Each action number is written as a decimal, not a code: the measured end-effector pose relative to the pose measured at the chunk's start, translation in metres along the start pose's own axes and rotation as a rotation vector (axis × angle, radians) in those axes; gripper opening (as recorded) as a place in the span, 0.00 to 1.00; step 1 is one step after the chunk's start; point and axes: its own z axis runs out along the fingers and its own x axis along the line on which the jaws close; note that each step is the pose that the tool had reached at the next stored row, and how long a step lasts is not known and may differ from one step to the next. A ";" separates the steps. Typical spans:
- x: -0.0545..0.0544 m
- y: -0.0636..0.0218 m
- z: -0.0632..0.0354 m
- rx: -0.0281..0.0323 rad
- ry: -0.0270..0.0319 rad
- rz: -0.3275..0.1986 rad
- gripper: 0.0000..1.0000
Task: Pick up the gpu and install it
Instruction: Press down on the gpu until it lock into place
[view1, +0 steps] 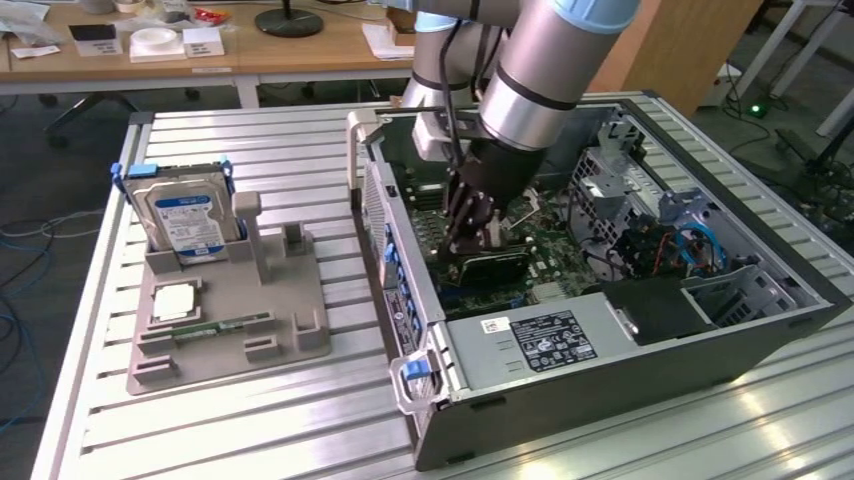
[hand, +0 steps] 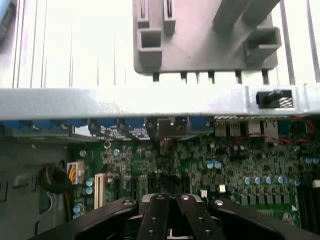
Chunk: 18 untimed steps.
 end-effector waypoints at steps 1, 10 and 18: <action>0.000 -0.0003 -0.0001 -0.0180 0.0010 0.000 0.10; -0.001 -0.0111 -0.0026 -0.1425 0.0070 0.003 0.10; -0.008 -0.0191 -0.0041 -0.2273 0.0117 0.005 0.10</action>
